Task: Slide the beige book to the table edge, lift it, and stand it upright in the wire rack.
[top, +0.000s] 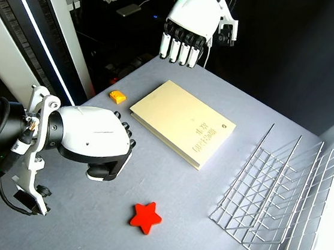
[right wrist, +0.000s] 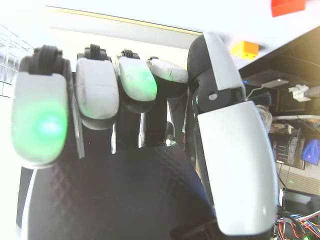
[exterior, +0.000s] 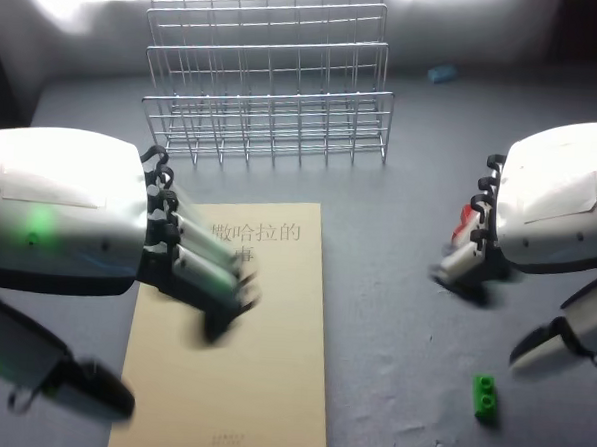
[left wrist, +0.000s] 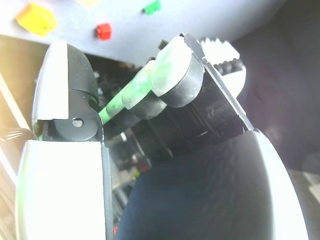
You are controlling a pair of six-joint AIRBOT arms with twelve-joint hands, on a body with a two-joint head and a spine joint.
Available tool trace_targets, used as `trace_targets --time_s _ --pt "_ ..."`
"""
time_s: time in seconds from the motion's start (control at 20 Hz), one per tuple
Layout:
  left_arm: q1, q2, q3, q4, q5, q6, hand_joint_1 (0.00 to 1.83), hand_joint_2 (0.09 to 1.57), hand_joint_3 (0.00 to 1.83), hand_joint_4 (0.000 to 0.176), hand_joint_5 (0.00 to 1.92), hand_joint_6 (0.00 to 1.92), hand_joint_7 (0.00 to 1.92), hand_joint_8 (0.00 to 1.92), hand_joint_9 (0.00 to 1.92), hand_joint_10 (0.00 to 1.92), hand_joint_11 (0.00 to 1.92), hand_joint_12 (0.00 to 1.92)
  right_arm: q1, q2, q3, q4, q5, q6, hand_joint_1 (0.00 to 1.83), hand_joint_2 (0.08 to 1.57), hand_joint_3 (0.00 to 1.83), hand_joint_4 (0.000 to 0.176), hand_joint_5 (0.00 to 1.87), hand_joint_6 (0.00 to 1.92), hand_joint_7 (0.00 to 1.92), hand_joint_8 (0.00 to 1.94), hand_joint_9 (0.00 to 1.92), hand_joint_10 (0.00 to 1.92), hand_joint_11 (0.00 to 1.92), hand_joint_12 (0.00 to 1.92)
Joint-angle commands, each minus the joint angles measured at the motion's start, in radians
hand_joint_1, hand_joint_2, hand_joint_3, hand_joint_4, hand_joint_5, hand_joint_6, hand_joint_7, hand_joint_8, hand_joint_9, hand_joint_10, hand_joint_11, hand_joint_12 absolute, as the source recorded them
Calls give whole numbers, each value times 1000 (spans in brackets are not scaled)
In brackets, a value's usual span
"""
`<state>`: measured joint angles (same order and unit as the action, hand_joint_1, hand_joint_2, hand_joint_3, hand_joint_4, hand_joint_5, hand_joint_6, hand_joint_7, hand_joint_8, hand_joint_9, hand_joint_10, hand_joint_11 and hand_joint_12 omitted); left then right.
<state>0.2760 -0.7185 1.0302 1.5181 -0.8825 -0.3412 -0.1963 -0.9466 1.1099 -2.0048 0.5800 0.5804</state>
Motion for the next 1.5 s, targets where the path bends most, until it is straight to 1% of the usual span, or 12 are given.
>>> trace_targets --time_s 0.0,0.2,0.3,0.4,0.5,0.65,0.9,0.95,1.1,1.25,1.35,1.45 --pt "-12 8 5 -79 -36 -2 170 1113 4 0 279 8 307 7 324 18 0 706 10 3 -1 49 -14 4 85 1139 5 0 181 10 194 10 189 17 0 579" --pt "-12 9 29 -70 -26 -2 129 1126 1 0 260 0 306 3 341 8 0 728 9 3 -1 49 -23 3 145 1122 0 0 215 8 227 8 224 11 0 665" --pt "-15 10 48 -71 -26 19 99 1119 0 0 237 0 267 0 310 1 0 677 7 3 -1 49 -31 3 80 1127 0 0 216 4 233 4 231 7 0 683" --pt "-16 9 65 -74 -39 48 100 1119 0 0 228 0 250 0 299 0 0 646 -3 3 -1 49 -30 4 60 1141 4 0 172 0 186 1 191 0 0 613" --pt "-13 9 84 -74 -45 51 133 1112 0 0 234 3 256 4 303 2 0 643 -17 0 -1 49 -28 7 87 1136 0 0 173 1 192 2 196 2 0 615" --pt "-7 1 132 -77 -89 49 126 1112 0 0 244 5 267 4 308 5 0 658 -30 -19 -2 53 -35 13 112 1127 0 0 176 1 188 2 197 1 0 616" --pt "6 -7 240 -101 -64 17 149 1132 3 0 266 3 297 5 337 6 0 764 -39 -59 -1 57 -72 20 47 1137 3 0 171 0 186 0 197 2 0 610" --pt "1 -11 270 -113 -65 17 178 1131 1 0 263 1 299 4 342 6 0 758 -47 -72 -1 57 -78 22 57 1140 3 0 165 0 182 0 193 0 0 596" --pt "2 -20 322 -133 -86 23 136 1136 2 0 262 1 314 2 346 2 0 760 -81 -90 3 57 -90 27 64 1141 1 0 175 3 195 3 204 3 0 610" --pt "8 -22 331 -116 -103 40 155 1133 0 0 272 2 305 0 308 0 0 678 -104 -101 12 57 -87 30 72 1140 0 0 195 5 214 5 212 4 0 580" --pt "5 -21 318 -113 -113 65 185 1128 0 0 292 6 318 3 319 3 0 694 -119 -112 19 57 -86 30 48 1149 3 0 187 0 201 1 201 2 0 550" --pt "2 -21 316 -137 -113 81 170 1131 1 0 276 2 305 3 307 3 0 649 -120 -126 35 57 -75 27 87 1143 0 0 176 0 187 0 188 0 0 549"
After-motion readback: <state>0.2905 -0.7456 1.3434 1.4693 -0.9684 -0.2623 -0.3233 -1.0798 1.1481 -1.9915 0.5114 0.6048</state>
